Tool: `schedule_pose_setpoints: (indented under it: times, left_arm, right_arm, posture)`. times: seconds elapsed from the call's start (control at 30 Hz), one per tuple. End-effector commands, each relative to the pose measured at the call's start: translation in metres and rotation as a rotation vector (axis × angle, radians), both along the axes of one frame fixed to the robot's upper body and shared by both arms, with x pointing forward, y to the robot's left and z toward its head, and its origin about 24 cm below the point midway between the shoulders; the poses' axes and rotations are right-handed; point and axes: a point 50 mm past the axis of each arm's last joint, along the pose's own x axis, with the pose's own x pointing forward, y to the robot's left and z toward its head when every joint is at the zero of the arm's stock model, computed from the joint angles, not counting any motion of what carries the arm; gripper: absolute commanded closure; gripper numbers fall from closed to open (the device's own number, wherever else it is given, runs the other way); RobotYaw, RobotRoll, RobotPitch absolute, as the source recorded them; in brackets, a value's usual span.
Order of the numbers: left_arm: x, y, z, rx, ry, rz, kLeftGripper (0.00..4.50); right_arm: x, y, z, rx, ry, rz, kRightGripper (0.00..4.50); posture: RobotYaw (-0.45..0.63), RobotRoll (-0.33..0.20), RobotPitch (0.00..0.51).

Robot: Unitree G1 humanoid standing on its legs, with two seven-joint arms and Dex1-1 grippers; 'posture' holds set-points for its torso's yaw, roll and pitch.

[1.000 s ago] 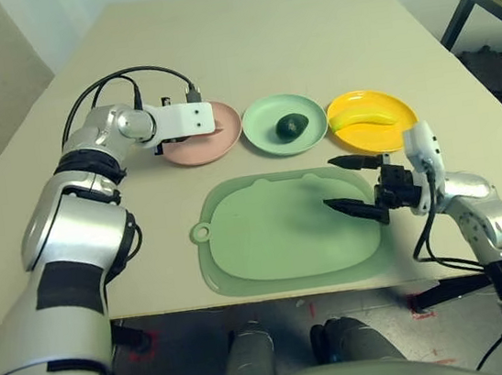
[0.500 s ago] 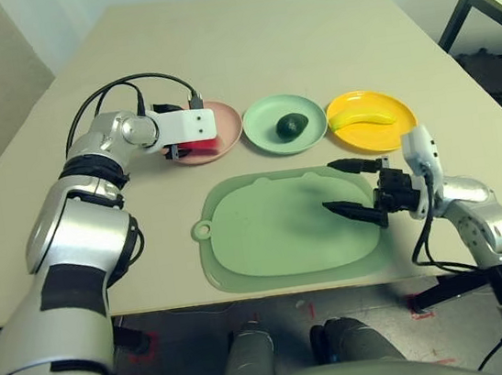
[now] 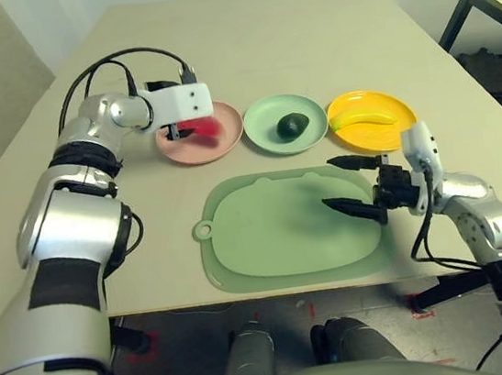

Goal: Place the fruits into color-matched plates.

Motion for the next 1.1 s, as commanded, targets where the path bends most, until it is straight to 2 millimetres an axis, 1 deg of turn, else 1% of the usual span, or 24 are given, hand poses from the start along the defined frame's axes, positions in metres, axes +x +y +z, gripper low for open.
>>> schedule_pose_setpoints:
  times: [0.03, 0.17, 0.3, 0.4, 0.47, 0.5, 0.6, 0.73, 0.9, 1.0, 1.1]
  left_arm:
    - [-0.004, 0.009, 0.004, -0.055, 0.003, 0.005, 0.03]
    - [-0.006, 0.014, 0.009, -0.127, -0.019, 0.02, 0.03]
    - [-0.007, 0.015, 0.018, -0.302, -0.064, 0.044, 0.03]
    - [-0.013, 0.02, 0.013, -0.533, -0.109, 0.086, 0.03]
    - [-0.019, 0.024, 0.007, -0.615, -0.125, 0.117, 0.03]
    - [-0.023, 0.029, -0.002, -0.651, -0.13, 0.15, 0.03]
    - [-0.039, 0.033, -0.026, -0.785, -0.158, 0.216, 0.03]
    - [-0.053, 0.03, -0.047, -0.971, -0.192, 0.337, 0.03]
    - [-0.07, 0.028, -0.075, -1.055, -0.195, 0.478, 0.03]
    - [-0.082, 0.027, -0.092, -1.059, -0.182, 0.539, 0.03]
    - [-0.09, 0.027, -0.1, -1.061, -0.173, 0.577, 0.03]
  right_arm:
    - [0.003, -0.001, 0.0, 0.004, -0.001, 0.005, 0.0]
    - [0.005, -0.002, 0.0, 0.005, -0.004, 0.003, 0.0]
    - [0.008, -0.008, 0.001, 0.005, -0.011, -0.047, 0.0]
    - [0.014, -0.024, 0.002, 0.023, -0.029, -0.199, 0.0]
    - [0.015, -0.032, 0.001, 0.025, -0.037, -0.267, 0.0]
    - [0.016, -0.039, -0.001, 0.022, -0.04, -0.325, 0.0]
    - [0.018, -0.067, -0.01, 0.014, -0.042, -0.513, 0.0]
    - [0.016, -0.103, -0.023, 0.032, -0.021, -0.722, 0.0]
    - [0.007, -0.136, -0.033, 0.021, -0.025, -0.9, 0.0]
    - [0.001, -0.154, -0.04, -0.011, -0.026, -0.978, 0.0]
    - [-0.003, -0.168, -0.046, -0.018, -0.007, -1.047, 0.0]
  posture:
    - [0.1, 0.0, 0.091]
    - [0.11, 0.0, 0.088]
    - [0.12, 0.0, 0.091]
    - [0.12, 0.0, 0.095]
    - [0.13, 0.0, 0.097]
    - [0.13, 0.0, 0.1]
    - [0.13, 0.0, 0.103]
    - [0.12, 0.0, 0.11]
    - [0.11, 0.0, 0.115]
    - [0.12, 0.0, 0.116]
    - [0.12, 0.0, 0.117]
